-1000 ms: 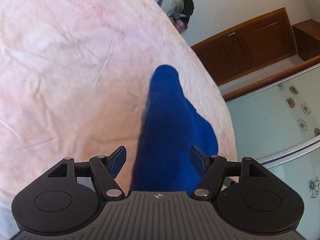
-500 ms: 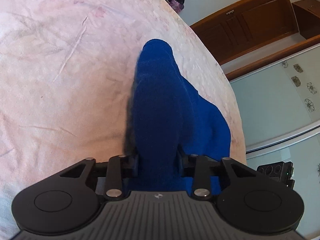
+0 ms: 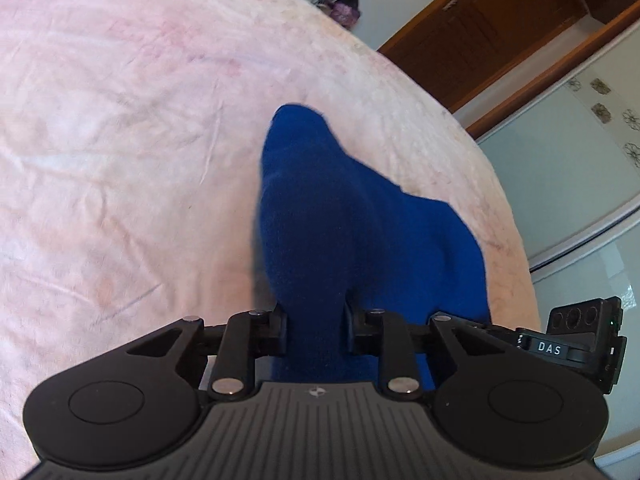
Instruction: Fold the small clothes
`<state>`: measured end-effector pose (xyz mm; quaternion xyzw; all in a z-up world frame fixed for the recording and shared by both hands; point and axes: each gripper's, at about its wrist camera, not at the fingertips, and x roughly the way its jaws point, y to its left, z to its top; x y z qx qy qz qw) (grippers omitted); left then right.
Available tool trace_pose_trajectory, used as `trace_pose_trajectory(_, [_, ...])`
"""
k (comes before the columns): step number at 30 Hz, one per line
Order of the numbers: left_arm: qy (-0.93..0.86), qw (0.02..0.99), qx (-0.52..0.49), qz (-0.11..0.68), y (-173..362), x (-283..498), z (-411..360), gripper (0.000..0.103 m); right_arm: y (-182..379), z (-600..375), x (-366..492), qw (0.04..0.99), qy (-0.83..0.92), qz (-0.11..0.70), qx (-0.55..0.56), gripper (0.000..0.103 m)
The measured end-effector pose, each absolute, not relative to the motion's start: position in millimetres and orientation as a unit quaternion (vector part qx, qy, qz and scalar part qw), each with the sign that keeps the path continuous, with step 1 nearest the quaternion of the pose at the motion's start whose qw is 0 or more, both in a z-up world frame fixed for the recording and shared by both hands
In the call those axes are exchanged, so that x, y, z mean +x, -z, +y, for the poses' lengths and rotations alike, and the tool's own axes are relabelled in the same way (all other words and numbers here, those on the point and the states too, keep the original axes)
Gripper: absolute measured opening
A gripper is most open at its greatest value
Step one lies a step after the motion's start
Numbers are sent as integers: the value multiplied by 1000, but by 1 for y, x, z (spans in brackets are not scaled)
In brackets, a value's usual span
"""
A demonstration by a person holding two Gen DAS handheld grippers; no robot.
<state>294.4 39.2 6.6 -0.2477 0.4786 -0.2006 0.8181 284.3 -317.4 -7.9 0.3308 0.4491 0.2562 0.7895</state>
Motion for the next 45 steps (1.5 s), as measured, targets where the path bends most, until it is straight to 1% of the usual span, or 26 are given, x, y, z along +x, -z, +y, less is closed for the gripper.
trace_pose_trajectory(1, [197,821,-250,475,-2,292,40,31,12,-321,285,785,-249,451,344,44])
trace_pose_trajectory(2, [191,826,-252,467,-1,287,41,38,16,-324,284,783,-242,450,355,49])
trace_pose_trajectory(3, [185,830,-252,462,-2,285,40,46,17,-328,281,782,-237,447,363,49])
trace_pose_trajectory(4, [176,835,-250,457,-5,281,41,50,16,-332,277,783,-228,443,372,53])
trace_pose_trajectory(6, [151,852,-251,434,-18,270,48,52,5,-341,261,799,-206,421,376,55])
trace_pose_trajectory(7, [138,865,-248,414,-28,262,51,52,-4,-346,249,813,-195,408,366,54])
trace_pose_trajectory(9, [113,894,-219,374,-50,237,60,52,-24,-351,223,845,-173,392,319,56])
trace_pose_trajectory(10, [91,914,-191,347,-65,219,64,52,-33,-355,206,862,-158,382,293,59])
trace_pose_trajectory(11, [74,929,-167,322,-75,201,68,56,-41,-359,190,874,-145,374,274,61])
trace_pose_trajectory(12, [62,940,-146,301,-83,185,70,65,-47,-365,173,883,-135,368,259,65])
trace_pose_trajectory(13, [48,951,-124,279,-89,167,74,68,-52,-374,156,889,-123,364,249,67])
trace_pose_trajectory(15, [21,962,-94,256,-96,139,83,69,-62,-394,124,898,-98,357,239,67])
trace_pose_trajectory(18, [-23,964,-84,250,-103,105,114,69,-83,-435,74,915,-25,348,205,67])
trace_pose_trajectory(21, [-78,967,-40,240,-123,84,151,69,-113,-469,39,931,74,344,101,70])
trace_pose_trajectory(23, [-130,969,-6,211,-143,80,177,69,-131,-480,26,930,158,332,-19,71])
trace_pose_trajectory(25, [-183,966,16,183,-169,82,194,69,-144,-482,23,915,238,301,-129,75])
trace_pose_trajectory(26, [-187,966,18,176,-177,85,196,69,-148,-476,24,911,258,276,-167,76])
trace_pose_trajectory(27, [-185,967,14,172,-181,87,193,69,-150,-469,24,914,262,253,-179,78])
trace_pose_trajectory(29, [-160,971,-9,175,-174,89,170,70,-147,-442,29,942,210,223,-141,85])
trace_pose_trajectory(30, [-127,974,-14,189,-162,91,152,70,-140,-426,33,955,164,221,-112,91])
trace_pose_trajectory(33, [-33,967,-12,253,-108,93,82,70,-96,-363,56,964,36,259,-56,91])
trace_pose_trajectory(35, [11,954,2,300,-71,95,42,70,-62,-320,72,951,-19,304,-54,89])
trace_pose_trajectory(37, [17,940,-4,340,-42,96,20,70,-36,-287,80,939,-38,337,-59,88])
trace_pose_trajectory(41, [15,921,-29,388,-11,99,9,70,-13,-252,90,922,-35,384,-32,90])
trace_pose_trajectory(45, [16,926,-9,376,-4,95,1,70,-3,-237,84,918,-25,396,-11,91])
